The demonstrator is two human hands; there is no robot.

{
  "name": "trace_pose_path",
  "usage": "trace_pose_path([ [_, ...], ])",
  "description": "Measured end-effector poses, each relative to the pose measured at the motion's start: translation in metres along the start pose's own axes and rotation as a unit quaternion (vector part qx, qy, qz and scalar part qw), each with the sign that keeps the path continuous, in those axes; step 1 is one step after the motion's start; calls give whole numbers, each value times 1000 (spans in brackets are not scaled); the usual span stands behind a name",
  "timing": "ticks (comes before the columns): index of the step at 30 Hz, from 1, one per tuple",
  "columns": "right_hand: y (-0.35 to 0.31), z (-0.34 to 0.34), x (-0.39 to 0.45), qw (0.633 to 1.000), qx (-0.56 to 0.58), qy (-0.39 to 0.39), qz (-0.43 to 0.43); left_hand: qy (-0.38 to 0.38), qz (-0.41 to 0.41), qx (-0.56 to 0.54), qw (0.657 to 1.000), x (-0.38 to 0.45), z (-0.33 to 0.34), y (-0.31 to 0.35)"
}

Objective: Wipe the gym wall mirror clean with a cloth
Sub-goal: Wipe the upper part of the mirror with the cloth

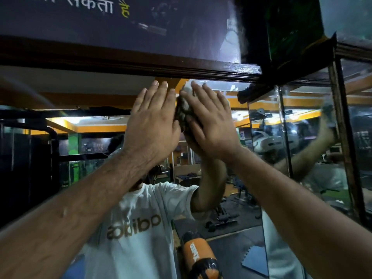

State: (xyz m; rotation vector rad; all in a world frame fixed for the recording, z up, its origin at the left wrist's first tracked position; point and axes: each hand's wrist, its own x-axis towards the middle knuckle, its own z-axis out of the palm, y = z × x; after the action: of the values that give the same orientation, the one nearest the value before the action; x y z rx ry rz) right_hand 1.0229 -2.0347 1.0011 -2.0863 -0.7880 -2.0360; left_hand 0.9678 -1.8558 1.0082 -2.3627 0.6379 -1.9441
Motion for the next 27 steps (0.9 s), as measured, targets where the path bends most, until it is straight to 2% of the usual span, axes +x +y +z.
trace_pose_path([
  [1,8,-1,3,1000,-3,14,7,-9,-7,1,1000,-1,-1,-3],
  [4,12,-5,21,982,14,65,176,-13,-5,19,1000,-7,-3,-16],
  [5,2,-3,26,978,19,64,200,-9,-4,22,1000,-9,-4,-20],
  [6,-9,0,28,982,16,51,179,-5,-3,21,1000,-11,-4,-24],
  [9,-17,2,19,1000,11,-4,8,1,5,4,1000,-13,-7,-33],
  [10,-8,-1,18,1000,9,-11,-11,0,5,4,1000,-14,-7,-36],
  [11,2,-5,18,1000,5,-6,2,0,5,5,1000,-16,-7,-39],
  [13,14,-10,21,996,-1,17,88,2,2,9,1000,-19,-8,-42],
  [15,1,-6,22,989,9,20,143,4,2,14,1000,-22,-7,-45],
  [16,-9,-3,21,992,14,11,125,5,4,17,1000,-23,-6,-45],
  [18,-21,3,12,1000,14,-12,25,9,6,22,1000,-25,-5,-42],
  [20,-12,2,3,999,-1,-22,-39,7,3,24,1000,-28,-5,-40],
  [21,-2,1,3,1000,-5,-13,-23,7,4,27,1000,-30,-4,-39],
  [25,-4,1,15,980,20,67,185,27,7,51,998,-34,1,-35],
  [26,-14,2,16,980,24,65,184,29,6,60,998,-34,2,-35],
  [27,-22,4,14,988,25,49,145,31,6,65,997,-34,3,-34],
])
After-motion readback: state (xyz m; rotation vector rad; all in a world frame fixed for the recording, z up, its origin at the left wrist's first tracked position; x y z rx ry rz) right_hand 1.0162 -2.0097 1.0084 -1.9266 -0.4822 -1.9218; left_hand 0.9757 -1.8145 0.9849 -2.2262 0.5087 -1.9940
